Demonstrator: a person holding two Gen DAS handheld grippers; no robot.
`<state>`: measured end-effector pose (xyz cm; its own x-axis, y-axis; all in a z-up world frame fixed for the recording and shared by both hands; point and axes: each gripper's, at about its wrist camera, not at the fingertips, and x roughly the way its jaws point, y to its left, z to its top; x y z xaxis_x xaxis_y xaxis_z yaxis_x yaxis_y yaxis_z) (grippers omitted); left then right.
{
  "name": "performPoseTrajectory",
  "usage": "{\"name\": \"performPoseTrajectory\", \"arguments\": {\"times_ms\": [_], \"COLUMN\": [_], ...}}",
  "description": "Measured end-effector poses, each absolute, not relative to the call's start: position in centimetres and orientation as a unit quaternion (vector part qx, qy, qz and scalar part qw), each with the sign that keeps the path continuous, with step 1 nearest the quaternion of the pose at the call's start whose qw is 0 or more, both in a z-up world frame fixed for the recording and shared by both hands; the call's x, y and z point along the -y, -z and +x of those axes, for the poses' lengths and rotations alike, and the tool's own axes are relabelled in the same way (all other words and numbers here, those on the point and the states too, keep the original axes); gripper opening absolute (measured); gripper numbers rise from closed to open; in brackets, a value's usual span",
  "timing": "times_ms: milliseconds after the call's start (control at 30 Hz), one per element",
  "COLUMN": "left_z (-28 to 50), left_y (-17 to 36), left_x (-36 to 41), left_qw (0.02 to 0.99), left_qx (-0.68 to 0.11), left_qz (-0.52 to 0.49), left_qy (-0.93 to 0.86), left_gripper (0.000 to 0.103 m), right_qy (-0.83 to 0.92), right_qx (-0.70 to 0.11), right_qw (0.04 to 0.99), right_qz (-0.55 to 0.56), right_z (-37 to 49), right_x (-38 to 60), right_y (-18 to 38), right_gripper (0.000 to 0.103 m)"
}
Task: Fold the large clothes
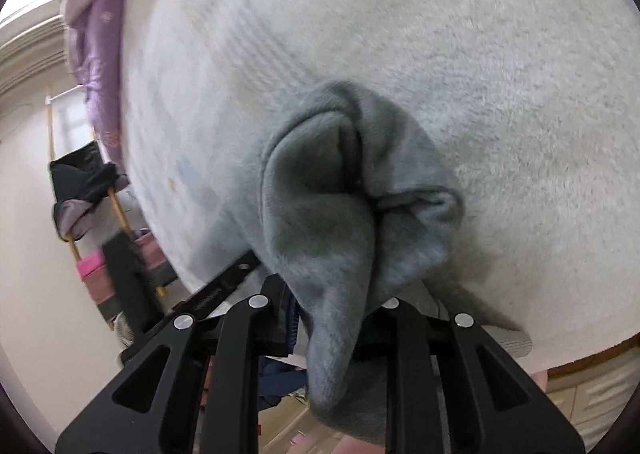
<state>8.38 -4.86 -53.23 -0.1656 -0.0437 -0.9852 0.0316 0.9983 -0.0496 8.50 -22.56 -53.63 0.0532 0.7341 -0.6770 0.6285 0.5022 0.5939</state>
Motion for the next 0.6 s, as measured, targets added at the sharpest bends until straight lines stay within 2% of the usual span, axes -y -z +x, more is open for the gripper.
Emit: {"name": "performPoseTrajectory", "arguments": {"times_ms": [100,133,267,400,500,600], "left_z": [5.9,4.0,-1.3,-3.1,-5.6,-6.8], "left_y": [51.4,51.1,54.0,52.7,52.1,51.3], "left_x": [6.0,5.7,5.6,5.7,7.7,8.0], "left_qw": [0.653,0.637,0.639,0.65,0.663,0.614], "left_qx": [-0.756,-0.77,-0.768,-0.76,-0.745,-0.788], "left_qz": [0.022,-0.002,0.01,-0.014,0.067,0.032], "left_qy": [0.038,0.037,0.039,0.012,0.034,0.027], "left_gripper": [0.0,0.0,0.0,0.0,0.001,0.0], "right_qy": [-0.043,-0.045,-0.062,-0.055,-0.05,-0.038], "right_qx": [-0.696,-0.701,-0.715,-0.721,-0.725,-0.722], "right_qw": [0.52,0.525,0.544,0.53,0.529,0.52], "right_qz": [0.493,0.481,0.435,0.442,0.437,0.456], "right_z": [9.3,9.6,11.0,10.9,9.5,9.1], "right_x": [21.9,21.7,20.6,20.6,21.5,22.0], "right_y": [53.3,52.9,52.5,53.0,52.8,52.3], "right_gripper": [0.019,0.02,0.021,0.021,0.021,0.021]}}
